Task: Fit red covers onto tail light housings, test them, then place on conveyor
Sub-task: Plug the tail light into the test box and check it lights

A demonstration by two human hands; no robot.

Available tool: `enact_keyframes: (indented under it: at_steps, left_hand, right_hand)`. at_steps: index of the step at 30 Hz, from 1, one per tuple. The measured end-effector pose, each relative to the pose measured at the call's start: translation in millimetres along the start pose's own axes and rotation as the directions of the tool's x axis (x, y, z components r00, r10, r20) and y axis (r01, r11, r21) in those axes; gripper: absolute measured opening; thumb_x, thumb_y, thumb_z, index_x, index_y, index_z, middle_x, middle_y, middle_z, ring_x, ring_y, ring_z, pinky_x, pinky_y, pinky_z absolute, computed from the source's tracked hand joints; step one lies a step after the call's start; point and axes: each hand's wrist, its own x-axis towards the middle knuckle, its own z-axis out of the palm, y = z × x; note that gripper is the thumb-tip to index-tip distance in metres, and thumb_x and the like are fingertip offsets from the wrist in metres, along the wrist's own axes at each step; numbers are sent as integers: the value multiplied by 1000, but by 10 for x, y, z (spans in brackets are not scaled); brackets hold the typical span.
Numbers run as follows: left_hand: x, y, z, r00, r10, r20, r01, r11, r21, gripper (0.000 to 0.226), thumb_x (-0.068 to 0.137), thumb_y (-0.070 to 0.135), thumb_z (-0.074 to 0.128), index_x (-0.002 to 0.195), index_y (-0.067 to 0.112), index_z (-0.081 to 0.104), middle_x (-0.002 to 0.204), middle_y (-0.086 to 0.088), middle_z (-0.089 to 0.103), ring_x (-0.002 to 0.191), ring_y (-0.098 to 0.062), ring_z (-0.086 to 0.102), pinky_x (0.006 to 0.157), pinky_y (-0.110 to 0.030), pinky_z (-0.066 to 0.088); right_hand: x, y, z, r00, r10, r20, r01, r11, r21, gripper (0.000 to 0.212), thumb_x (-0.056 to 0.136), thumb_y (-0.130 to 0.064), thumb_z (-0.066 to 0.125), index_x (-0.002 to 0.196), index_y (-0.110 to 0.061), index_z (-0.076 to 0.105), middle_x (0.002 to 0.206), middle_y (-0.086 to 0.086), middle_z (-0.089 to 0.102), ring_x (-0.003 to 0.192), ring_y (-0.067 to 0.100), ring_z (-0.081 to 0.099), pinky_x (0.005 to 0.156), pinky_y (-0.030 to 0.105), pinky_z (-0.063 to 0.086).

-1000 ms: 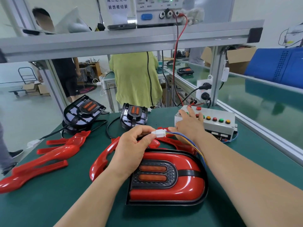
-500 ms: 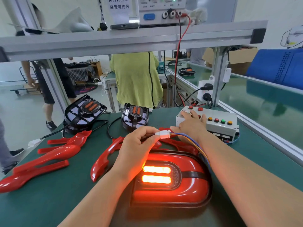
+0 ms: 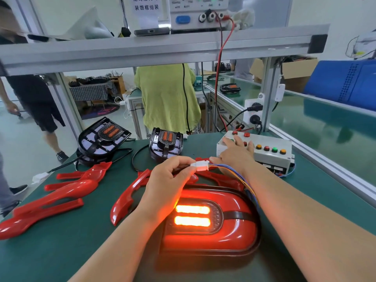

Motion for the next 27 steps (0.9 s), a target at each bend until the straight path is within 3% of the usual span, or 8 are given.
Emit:
enact_keyframes:
  at_steps: [6,10,15,27]
  left_hand:
    - [-16,33,30,1000,-6,-21,5,999,-50,20,92,16,67,94,35,72,89,4,76,82,-13,74,75,-16,53]
    - [-17,38,25,1000,1,-19,-2,999,-50,20,92,16,68,94,36,72,88,4,76,81,-12,74,75,-14,52]
    - [-15,35,20,1000,17,-20,-18,999,-30,20,91,18,68,93,37,72,87,5,76,81,-11,74,75,-13,51]
    - [-16,36,17,1000,13,-7,-13,999,-41,18,92,19,68,94,36,72,91,5,75,83,-13,74,77,-15,52]
  right_hand:
    - [-149,49,53,997,30,-64,-26,998,58,55,95,-67,39,116,-24,67,167,3,-6,152,31,-14,116,63,-5]
    - [-232,102,63,989,100,-111,-93,993,69,66,95,-67,38,146,-24,41,167,6,-2,152,32,-10,116,64,-4]
    - [-280,140,100,963,170,-208,-158,985,73,81,93,-66,41,156,-21,17,165,5,10,153,30,-4,118,64,0]
    - [-280,277,131,936,278,-215,-270,960,67,63,97,-60,37,154,-36,23,166,5,-7,152,33,-14,112,72,-2]
